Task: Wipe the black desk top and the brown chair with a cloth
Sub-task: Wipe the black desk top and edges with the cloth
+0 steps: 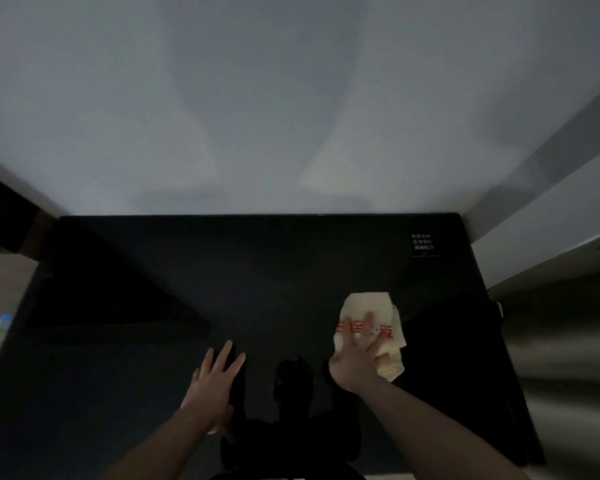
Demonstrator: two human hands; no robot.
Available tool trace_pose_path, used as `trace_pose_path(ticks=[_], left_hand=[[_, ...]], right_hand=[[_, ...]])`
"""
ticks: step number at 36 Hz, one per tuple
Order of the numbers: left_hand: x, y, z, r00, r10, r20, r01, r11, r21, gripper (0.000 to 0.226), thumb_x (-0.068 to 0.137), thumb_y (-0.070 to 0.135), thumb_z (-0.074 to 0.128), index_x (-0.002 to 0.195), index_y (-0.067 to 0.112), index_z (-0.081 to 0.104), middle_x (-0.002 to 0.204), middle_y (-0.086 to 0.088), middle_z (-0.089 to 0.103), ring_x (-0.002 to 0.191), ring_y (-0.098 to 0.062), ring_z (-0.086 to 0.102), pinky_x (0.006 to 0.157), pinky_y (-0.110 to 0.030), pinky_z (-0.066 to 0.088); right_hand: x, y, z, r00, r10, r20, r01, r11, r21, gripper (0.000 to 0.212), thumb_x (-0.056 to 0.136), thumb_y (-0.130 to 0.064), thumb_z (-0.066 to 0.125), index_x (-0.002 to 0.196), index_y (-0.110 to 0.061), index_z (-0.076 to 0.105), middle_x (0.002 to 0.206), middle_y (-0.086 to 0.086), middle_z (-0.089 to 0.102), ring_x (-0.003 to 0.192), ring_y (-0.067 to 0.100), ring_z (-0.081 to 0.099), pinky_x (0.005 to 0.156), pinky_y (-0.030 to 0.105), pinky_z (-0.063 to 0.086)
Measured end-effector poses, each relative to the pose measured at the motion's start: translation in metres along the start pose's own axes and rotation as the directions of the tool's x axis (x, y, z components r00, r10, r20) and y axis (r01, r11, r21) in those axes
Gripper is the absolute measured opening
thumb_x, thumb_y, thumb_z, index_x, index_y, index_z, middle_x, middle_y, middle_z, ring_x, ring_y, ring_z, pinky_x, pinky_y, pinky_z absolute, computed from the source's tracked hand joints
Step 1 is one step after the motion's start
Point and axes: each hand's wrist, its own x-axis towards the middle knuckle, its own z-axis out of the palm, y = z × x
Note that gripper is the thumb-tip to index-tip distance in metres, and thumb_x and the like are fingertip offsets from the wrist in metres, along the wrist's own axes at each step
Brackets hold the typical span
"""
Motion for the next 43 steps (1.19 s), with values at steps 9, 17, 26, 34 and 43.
trace_pose_path(ticks=[9, 17, 26, 34, 43], left_hand=[[-0.011, -0.088, -0.015, 0.998, -0.043, 0.036, 0.046, 0.996, -0.076, 0.102, 0.091, 0.025, 0.068, 0.162, 0.033, -0.004, 0.166, -0.002, -0.027, 0.154, -0.042, -0.014, 0.122, -0.056, 0.022], [-0.008, -0.136, -0.013, 0.993, 0.077, 0.084, -0.067, 0.991, -0.116, 0.107, 0.089, 0.016, 0.069, 0.162, 0.037, -0.007, 0.164, 0.007, -0.032, 0.151, -0.041, -0.025, 0.119, -0.062, 0.022], [-0.003, -0.143, -0.012, 0.993, 0.097, 0.063, -0.092, 0.993, -0.075, 0.115, 0.086, 0.005, 0.069, 0.160, 0.041, -0.010, 0.162, 0.010, -0.036, 0.149, -0.039, -0.029, 0.115, -0.052, 0.039], [-0.001, -0.143, -0.014, 0.991, 0.090, 0.097, -0.079, 0.990, -0.114, 0.115, 0.086, 0.012, 0.072, 0.158, 0.044, -0.011, 0.160, 0.016, -0.037, 0.149, -0.036, -0.032, 0.117, -0.054, 0.036], [0.007, -0.147, -0.001, 0.994, 0.095, 0.047, -0.091, 0.993, -0.071, 0.118, 0.086, 0.006, 0.068, 0.154, 0.051, -0.018, 0.149, 0.024, -0.048, 0.145, -0.030, -0.037, 0.111, -0.053, 0.044]], right_hand=[[-0.016, -0.048, 0.035, 0.998, -0.069, -0.001, 0.069, 0.997, -0.028, 0.087, 0.098, -0.039, 0.049, 0.157, -0.043, -0.015, 0.151, 0.001, -0.050, 0.143, 0.048, -0.035, 0.117, 0.070, 0.000], [-0.021, -0.045, 0.035, 0.998, -0.039, -0.053, 0.039, 0.999, 0.007, 0.086, 0.097, -0.037, 0.057, 0.158, -0.045, -0.004, 0.159, -0.003, -0.039, 0.149, 0.042, -0.025, 0.124, 0.058, 0.006], [-0.034, -0.043, 0.031, 0.987, -0.004, -0.158, 0.025, 0.991, 0.131, 0.093, 0.095, -0.038, 0.063, 0.160, -0.032, -0.002, 0.167, 0.001, -0.014, 0.154, 0.031, -0.005, 0.125, 0.045, 0.012], [-0.008, -0.027, 0.014, 0.989, 0.093, -0.113, -0.073, 0.983, 0.168, 0.110, 0.087, -0.056, 0.067, 0.156, -0.040, -0.017, 0.166, 0.001, -0.018, 0.153, 0.038, -0.003, 0.120, 0.060, 0.020], [0.006, -0.038, 0.028, 0.974, 0.149, -0.169, -0.130, 0.984, 0.118, 0.104, 0.092, -0.058, 0.054, 0.153, -0.037, -0.028, 0.166, -0.001, -0.023, 0.152, 0.037, -0.014, 0.115, 0.068, 0.016]])
